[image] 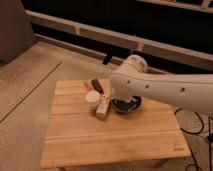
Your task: Drag the ceramic bowl in a circle
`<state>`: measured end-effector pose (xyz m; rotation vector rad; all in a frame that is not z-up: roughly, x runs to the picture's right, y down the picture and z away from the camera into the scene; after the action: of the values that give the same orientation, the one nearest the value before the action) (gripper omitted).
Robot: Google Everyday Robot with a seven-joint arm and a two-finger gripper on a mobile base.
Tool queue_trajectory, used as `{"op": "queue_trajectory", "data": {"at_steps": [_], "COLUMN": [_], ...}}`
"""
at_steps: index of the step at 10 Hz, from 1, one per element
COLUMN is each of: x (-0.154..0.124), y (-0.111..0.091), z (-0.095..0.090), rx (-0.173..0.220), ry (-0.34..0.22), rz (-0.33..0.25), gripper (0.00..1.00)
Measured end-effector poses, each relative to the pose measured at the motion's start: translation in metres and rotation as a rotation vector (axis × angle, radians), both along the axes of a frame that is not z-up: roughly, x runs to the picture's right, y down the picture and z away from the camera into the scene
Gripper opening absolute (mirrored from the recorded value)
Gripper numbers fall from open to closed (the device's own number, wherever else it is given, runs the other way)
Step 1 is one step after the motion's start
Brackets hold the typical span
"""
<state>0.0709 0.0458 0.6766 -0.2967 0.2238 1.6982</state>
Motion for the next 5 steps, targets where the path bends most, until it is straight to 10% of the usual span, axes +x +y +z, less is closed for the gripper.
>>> {"op": "queue_trajectory", "data": {"at_steps": [5], "x": [0.010], "y": [0.004], "z": [0.032], "rx": [-0.058], "ry": [0.052], "rz": [0.010], "gripper": [0.65]}}
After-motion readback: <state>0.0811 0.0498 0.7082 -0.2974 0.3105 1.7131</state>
